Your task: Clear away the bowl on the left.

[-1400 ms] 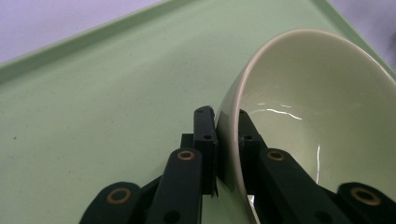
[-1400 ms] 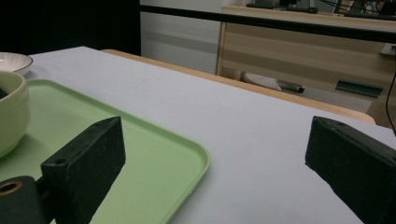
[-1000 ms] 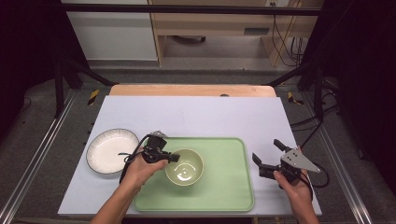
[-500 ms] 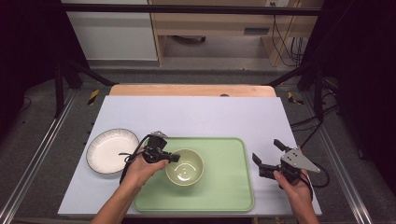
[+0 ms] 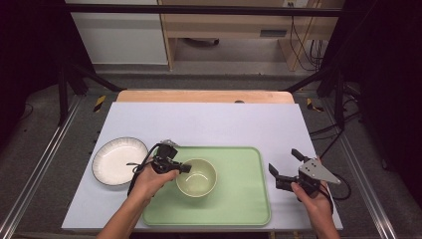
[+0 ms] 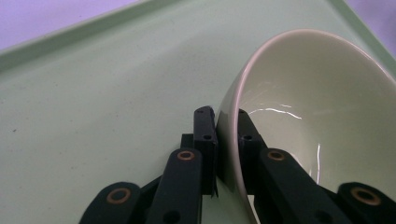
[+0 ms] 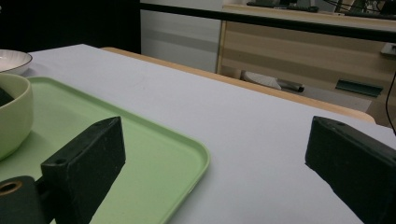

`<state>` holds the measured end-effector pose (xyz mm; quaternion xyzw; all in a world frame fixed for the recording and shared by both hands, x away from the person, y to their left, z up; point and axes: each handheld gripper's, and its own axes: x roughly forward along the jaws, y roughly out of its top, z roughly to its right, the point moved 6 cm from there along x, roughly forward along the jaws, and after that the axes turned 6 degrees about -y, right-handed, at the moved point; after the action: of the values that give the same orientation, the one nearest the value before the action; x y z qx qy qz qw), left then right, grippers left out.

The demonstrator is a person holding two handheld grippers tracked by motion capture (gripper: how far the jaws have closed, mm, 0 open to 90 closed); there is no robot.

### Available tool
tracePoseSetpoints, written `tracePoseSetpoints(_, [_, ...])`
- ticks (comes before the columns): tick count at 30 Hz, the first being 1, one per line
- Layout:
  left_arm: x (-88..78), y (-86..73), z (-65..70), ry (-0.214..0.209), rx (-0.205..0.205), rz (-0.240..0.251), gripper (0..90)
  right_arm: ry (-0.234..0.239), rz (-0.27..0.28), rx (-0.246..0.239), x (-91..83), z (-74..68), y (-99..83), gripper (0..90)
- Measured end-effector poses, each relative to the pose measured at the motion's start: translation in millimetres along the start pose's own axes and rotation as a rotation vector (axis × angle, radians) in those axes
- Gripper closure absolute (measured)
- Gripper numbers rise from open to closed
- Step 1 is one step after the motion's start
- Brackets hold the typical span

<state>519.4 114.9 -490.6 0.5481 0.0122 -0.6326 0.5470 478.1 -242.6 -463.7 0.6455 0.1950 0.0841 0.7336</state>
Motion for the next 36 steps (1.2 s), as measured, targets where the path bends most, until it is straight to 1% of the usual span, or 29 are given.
tracePoseSetpoints(7, [0.7, -0.2, -1.4, -0.004, -0.008, -0.005, 83.0, -0.001, 0.001, 0.0, -0.2, 0.3, 0.2, 5.3])
tracePoseSetpoints(9, [1.2, 0.2, -1.3, -0.007, -0.018, -0.001, 83.0, 0.0, 0.003, 0.0, -0.2, 0.0, 0.6, 5.2])
tracePoseSetpoints(19, [1.4, 0.3, -1.2, -0.005, -0.019, -0.006, 82.9, -0.001, 0.003, 0.001, -0.2, 0.1, 0.5, 5.2])
tracePoseSetpoints(23, [1.3, 0.0, -1.1, -0.003, -0.012, -0.008, 82.9, 0.0, 0.004, 0.0, -0.1, -0.1, 0.8, 5.2])
tracePoseSetpoints(28, [1.0, -0.6, -1.0, 0.011, 0.015, -0.012, 82.8, -0.001, 0.003, 0.002, -0.3, 0.3, 0.7, 5.2])
tracePoseSetpoints(29, [0.9, -1.2, -1.3, 0.045, 0.043, -0.013, 78.3, 0.0, 0.002, 0.002, -0.4, 0.3, 0.7, 5.2])
tracePoseSetpoints(30, [0.9, -1.2, -1.3, 0.045, 0.043, -0.013, 72.8, 0.0, 0.003, 0.002, -0.2, 0.2, 0.6, 5.1])
tracePoseSetpoints(31, [0.7, -2.2, -0.8, 0.049, 0.055, -0.021, 72.8, 0.0, 0.003, 0.002, -0.2, 0.2, 0.6, 5.1])
tracePoseSetpoints(34, [-6.3, -0.6, 0.3, 0.041, 0.073, 0.024, 56.0, 0.0, 0.001, 0.003, -0.2, 0.1, 0.5, 5.1])
tracePoseSetpoints(35, [-13.2, 1.6, 2.4, 0.028, 0.091, 0.064, 45.7, 0.001, 0.0, 0.004, -0.2, 0.0, 0.4, 5.1])
tracePoseSetpoints(36, [-13.2, 1.6, 2.4, 0.028, 0.091, 0.064, 42.7, 0.002, -0.001, 0.004, -0.2, -0.2, 0.3, 5.1])
